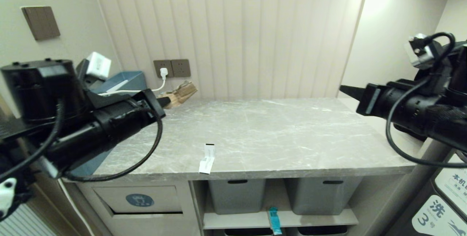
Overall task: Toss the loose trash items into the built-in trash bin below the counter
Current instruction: Put the garbage in the trash can
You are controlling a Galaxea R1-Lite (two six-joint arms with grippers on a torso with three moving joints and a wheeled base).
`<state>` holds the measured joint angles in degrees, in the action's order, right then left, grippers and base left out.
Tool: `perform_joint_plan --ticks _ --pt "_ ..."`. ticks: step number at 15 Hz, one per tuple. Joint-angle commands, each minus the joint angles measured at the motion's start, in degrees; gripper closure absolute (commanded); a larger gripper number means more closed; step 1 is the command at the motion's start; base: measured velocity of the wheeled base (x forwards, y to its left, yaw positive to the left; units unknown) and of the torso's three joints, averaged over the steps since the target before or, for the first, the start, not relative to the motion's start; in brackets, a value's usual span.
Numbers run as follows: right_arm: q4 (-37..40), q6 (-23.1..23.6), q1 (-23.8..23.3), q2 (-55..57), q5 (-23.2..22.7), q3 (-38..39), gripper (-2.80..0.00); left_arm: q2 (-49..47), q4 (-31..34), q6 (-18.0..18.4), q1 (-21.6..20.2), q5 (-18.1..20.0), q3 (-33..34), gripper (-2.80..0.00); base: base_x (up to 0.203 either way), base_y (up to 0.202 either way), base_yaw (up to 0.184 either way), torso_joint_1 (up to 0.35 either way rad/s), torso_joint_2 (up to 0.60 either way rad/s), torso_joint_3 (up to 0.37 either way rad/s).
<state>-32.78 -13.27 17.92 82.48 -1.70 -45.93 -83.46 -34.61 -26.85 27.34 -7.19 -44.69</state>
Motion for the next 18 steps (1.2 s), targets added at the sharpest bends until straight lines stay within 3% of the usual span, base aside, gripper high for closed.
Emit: perform_joint_plan --ticks 1,5,8,12,16,18 --pt "-0.4 1.8 -3.3 -10.6 0.4 8.1 0.0 8.2 -0.1 2.8 -0.2 -0.2 4.3 0.0 0.0 0.0 0.0 0.0 0.0 0.0" --pt "-0.7 11.2 -8.6 -27.5 0.8 31.4 0.0 21.2 2.5 11.9 -0.6 -1.9 15.4 0.0 0.0 0.0 0.0 0.0 0.0 0.0" --pt "-0.5 18.1 -11.2 -37.6 0.2 43.6 0.0 32.4 12.1 14.3 -1.2 -3.2 22.0 0.0 0.0 0.0 0.0 0.0 0.0 0.0" --pt "7.9 19.5 -14.2 -48.7 1.6 45.9 0.0 43.1 25.7 15.0 -2.7 -5.2 26.9 0.0 0.0 0.0 0.0 0.0 0.0 0.0" --pt "30.2 19.5 -16.0 -70.6 2.0 44.6 0.0 41.2 26.0 15.1 -2.6 -5.0 26.6 0.0 0.0 0.0 0.0 0.0 0.0 0.0" --pt "40.7 19.2 -17.2 -75.8 1.0 42.9 0.0 40.2 26.1 15.0 -2.6 -5.3 28.4 0.0 0.0 0.0 0.0 0.0 0.0 0.0"
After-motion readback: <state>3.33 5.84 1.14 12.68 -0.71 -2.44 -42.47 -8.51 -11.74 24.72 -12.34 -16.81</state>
